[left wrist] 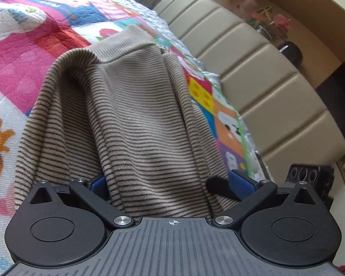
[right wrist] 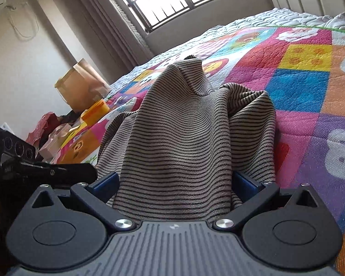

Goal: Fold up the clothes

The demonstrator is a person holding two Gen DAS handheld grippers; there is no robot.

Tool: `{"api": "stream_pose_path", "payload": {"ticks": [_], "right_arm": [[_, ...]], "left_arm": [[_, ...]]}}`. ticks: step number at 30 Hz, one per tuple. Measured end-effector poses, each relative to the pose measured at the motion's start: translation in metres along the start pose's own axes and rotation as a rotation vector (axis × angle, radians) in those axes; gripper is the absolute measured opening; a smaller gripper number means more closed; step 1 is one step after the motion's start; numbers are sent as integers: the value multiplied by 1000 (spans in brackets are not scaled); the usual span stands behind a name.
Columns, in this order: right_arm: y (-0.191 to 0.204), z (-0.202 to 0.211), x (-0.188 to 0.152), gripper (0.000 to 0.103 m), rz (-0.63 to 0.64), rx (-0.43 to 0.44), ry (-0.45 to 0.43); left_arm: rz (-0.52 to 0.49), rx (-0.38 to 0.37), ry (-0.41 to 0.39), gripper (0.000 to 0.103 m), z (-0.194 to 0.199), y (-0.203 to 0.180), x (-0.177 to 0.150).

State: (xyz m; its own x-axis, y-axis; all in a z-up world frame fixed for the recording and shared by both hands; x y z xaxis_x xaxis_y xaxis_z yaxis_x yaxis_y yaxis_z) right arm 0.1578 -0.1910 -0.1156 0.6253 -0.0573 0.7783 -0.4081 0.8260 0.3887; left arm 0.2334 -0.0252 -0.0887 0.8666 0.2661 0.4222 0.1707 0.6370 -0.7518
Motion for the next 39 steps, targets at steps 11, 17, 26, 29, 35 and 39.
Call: {"api": "stream_pose_path", "payload": {"ticks": [11,17,26,29,35,39], "right_arm": [[9,-4,1,103,56,-80,25],[24,-6,-8,103,121,-125,96],[38,-25,-9,103,216,-219,337],[49,-22,3,103,255,-235,353],[102,-18,80,93,541,-388,28],[102,-71,87,71,624,-429,96]], "left_arm": [[258,-188,-307,103,54,8,135],[227,-31,-644,103,194,54,187],[115,338,-503,103,213,108,149],[-21,402,-412,103,176,100,129],[-354,519,-328,103,104,66,134],[-448,602,-267,103,61,68,147]]}}
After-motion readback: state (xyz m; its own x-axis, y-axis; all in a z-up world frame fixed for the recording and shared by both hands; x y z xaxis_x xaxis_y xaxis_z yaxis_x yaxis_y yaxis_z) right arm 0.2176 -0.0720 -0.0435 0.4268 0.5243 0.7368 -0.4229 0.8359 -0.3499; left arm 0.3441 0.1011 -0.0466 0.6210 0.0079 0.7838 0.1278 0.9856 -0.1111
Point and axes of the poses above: each gripper's, at about its wrist camera, not at the fingertips, and z roughly against the way its jaws point, y to its left, x to its top, the point moved 10 cm from there along -z, roughly the way its jaws point, and after that the axes turned 9 degrees about z, right-handed, at the moved point
